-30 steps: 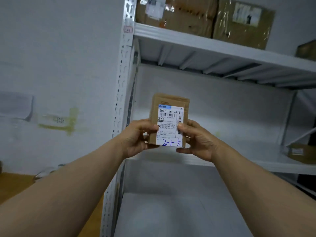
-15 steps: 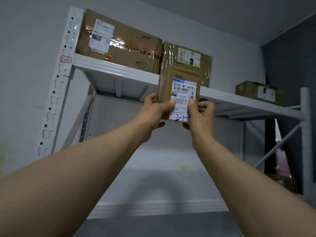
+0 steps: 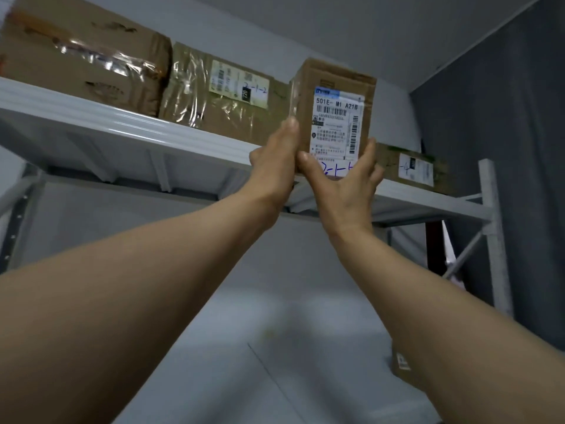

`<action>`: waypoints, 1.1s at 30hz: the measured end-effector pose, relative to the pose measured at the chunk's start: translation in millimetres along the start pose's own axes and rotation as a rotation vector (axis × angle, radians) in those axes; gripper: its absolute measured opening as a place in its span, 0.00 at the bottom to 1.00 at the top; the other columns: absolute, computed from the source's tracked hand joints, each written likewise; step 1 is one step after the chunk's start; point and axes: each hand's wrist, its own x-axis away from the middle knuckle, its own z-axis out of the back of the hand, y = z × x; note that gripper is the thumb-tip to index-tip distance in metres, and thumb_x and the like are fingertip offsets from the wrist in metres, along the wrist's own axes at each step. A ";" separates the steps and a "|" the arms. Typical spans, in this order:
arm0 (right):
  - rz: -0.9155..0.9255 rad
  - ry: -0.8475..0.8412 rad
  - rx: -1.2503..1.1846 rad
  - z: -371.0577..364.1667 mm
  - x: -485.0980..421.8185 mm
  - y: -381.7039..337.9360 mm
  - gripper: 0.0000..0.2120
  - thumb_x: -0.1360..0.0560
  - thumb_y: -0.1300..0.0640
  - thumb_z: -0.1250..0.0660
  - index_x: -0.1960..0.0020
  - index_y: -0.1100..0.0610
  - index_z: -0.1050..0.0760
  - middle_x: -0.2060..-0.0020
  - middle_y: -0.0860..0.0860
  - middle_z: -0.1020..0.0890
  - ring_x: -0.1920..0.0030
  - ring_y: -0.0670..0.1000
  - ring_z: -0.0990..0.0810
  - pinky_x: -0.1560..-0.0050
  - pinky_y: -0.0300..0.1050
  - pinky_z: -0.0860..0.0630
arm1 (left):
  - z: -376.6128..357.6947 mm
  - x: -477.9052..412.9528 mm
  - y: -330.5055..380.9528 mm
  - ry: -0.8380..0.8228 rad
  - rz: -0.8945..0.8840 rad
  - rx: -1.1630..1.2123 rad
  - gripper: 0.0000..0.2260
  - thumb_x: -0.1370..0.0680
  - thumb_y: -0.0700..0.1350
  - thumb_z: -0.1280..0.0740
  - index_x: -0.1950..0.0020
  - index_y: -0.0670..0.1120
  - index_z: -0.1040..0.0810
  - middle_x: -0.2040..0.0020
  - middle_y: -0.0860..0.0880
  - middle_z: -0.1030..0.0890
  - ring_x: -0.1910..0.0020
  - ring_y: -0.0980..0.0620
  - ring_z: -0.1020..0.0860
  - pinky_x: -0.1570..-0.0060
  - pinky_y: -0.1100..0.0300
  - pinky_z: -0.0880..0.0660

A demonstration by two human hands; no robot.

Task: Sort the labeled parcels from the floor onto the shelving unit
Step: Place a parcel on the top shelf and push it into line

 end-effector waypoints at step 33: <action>-0.120 0.287 0.162 128.6 -189.1 255.6 0.59 0.37 0.46 0.22 0.19 0.48 0.57 0.27 0.55 0.41 0.27 0.56 0.42 0.28 0.55 0.37 | -210.0 -144.0 -115.7 -0.154 -0.569 -0.903 0.25 0.26 0.45 0.36 0.28 0.47 0.34 0.32 0.45 0.29 0.32 0.42 0.36 0.43 0.51 0.34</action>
